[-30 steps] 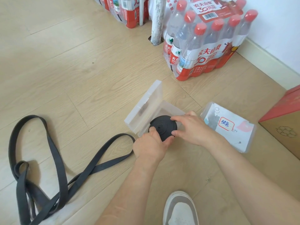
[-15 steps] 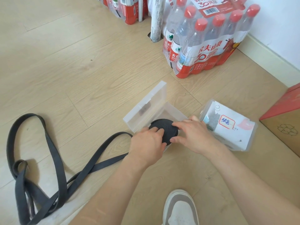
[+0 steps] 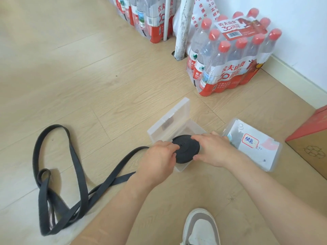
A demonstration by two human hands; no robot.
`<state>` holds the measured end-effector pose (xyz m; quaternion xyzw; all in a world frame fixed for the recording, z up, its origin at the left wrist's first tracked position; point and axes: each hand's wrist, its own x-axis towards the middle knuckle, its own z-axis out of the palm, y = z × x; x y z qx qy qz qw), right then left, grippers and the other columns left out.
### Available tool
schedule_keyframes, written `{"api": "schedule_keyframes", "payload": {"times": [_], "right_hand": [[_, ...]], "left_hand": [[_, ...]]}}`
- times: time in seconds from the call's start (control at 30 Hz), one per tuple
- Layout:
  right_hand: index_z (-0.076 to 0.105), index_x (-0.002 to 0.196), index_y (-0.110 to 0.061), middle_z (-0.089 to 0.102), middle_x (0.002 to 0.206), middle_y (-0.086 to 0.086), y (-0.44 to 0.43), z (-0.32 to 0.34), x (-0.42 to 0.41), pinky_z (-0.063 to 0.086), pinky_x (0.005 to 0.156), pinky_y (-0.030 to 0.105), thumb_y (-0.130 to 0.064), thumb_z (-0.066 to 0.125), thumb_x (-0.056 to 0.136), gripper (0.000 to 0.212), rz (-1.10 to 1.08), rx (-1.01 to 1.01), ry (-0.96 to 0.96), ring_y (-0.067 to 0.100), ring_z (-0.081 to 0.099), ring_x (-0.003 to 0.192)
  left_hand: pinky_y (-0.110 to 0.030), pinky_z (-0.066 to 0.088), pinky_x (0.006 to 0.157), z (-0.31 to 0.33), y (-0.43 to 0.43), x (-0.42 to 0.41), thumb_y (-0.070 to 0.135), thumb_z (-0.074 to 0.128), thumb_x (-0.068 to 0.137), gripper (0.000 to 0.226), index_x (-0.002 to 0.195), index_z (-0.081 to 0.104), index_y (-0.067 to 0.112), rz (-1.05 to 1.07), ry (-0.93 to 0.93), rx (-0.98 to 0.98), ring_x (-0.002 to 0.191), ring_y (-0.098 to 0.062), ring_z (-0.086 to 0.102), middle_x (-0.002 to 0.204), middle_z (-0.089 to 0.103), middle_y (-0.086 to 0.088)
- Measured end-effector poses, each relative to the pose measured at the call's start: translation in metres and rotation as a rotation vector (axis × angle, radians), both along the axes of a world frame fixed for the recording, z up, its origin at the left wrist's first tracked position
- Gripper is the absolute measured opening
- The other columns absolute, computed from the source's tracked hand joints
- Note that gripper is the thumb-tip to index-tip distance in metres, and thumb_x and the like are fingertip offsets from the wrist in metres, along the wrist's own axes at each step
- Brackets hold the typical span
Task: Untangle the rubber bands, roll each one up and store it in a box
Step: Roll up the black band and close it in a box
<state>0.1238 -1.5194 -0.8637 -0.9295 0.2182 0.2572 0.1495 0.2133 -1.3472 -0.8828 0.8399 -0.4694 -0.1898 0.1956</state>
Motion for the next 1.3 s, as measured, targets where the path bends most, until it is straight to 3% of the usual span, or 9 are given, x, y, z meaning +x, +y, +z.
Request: {"api": "schedule_keyframes", "payload": {"times": [0.37,0.53,0.67,0.77,0.87,1.0,1.1,1.23,1.3], "right_hand": [[0.045,0.14,-0.023,0.055,0.134,-0.004,0.123,0.167,0.107,0.037,0.086,0.026,-0.033,0.048,0.099,0.042,0.732,0.006,-0.03,0.018,0.05,0.122],[0.034,0.145,-0.018,0.052,0.138,0.008,0.2,0.103,0.14,0.045,0.098,0.04,-0.03,0.053,0.095,0.055,0.804,0.032,0.073,0.028,0.049,0.125],[0.023,0.149,-0.017,0.031,0.151,0.01,0.237,0.006,0.135,0.034,0.11,0.047,-0.024,0.058,0.091,0.069,0.666,0.142,0.141,0.032,0.028,0.14],[0.015,0.15,-0.02,0.022,0.153,0.008,0.258,-0.045,0.109,0.032,0.111,0.046,-0.012,0.057,0.088,0.076,0.627,0.093,0.221,0.029,0.017,0.142],[0.041,0.133,-0.017,0.046,0.134,0.007,0.268,-0.061,0.094,0.038,0.1,0.041,-0.002,0.049,0.088,0.048,0.637,-0.031,0.113,0.027,0.037,0.128],[0.061,0.114,-0.018,0.063,0.111,0.007,0.262,-0.053,0.095,0.047,0.084,0.034,-0.01,0.048,0.092,0.027,0.564,0.123,0.194,0.026,0.057,0.103],[0.063,0.09,-0.026,0.06,0.087,-0.003,0.257,-0.012,0.12,0.045,0.071,0.026,-0.021,0.06,0.09,0.006,0.476,0.298,0.258,0.018,0.055,0.083],[0.061,0.067,-0.027,0.053,0.066,-0.007,0.242,0.061,0.144,0.041,0.061,0.022,-0.022,0.07,0.084,0.02,0.336,0.401,0.252,0.012,0.05,0.067],[0.065,0.068,-0.026,0.055,0.067,-0.005,0.238,0.101,0.146,0.047,0.065,0.024,-0.017,0.072,0.083,0.019,0.292,0.452,0.251,0.014,0.052,0.069]], "left_hand": [[-0.022,0.04,0.077,0.072,0.132,0.071,0.018,0.047,0.093,0.025,0.106,0.068,0.023,0.567,0.008,0.008,0.085,-0.008,0.053,0.106,0.066,0.009],[-0.03,0.05,0.085,0.034,0.206,0.071,0.031,0.056,0.089,0.033,0.121,0.058,0.023,0.666,0.102,0.259,0.099,-0.013,0.055,0.115,0.061,0.002],[-0.045,0.042,0.099,-0.018,0.248,0.038,0.054,0.065,0.076,0.086,0.144,0.02,0.028,0.585,0.224,0.558,0.124,-0.026,0.039,0.133,0.041,0.001],[-0.04,0.046,0.09,-0.037,0.261,0.013,0.027,0.056,0.087,0.064,0.141,0.024,0.021,0.513,0.091,0.654,0.118,-0.027,0.045,0.129,0.048,-0.003],[-0.036,0.049,0.076,-0.041,0.271,0.02,0.021,0.049,0.087,0.024,0.111,0.047,0.018,0.596,0.132,0.54,0.101,-0.023,0.055,0.108,0.061,-0.002],[-0.033,0.052,0.065,-0.018,0.285,0.044,0.037,0.056,0.078,0.016,0.083,0.049,0.023,0.677,0.279,0.352,0.073,-0.018,0.058,0.077,0.06,0.005],[-0.034,0.052,0.064,0.018,0.292,0.065,0.023,0.05,0.081,0.003,0.084,0.051,0.022,0.793,0.148,0.234,0.07,-0.019,0.059,0.074,0.06,0.003],[-0.03,0.047,0.055,0.091,0.308,0.091,0.007,0.044,0.084,0.015,0.087,0.053,0.018,1.089,0.22,-0.043,0.069,-0.024,0.061,0.079,0.064,-0.004],[-0.033,0.05,0.064,0.13,0.318,0.099,0.004,0.042,0.082,0.021,0.09,0.054,0.02,1.169,0.171,-0.154,0.08,-0.028,0.062,0.085,0.065,-0.005]]}}
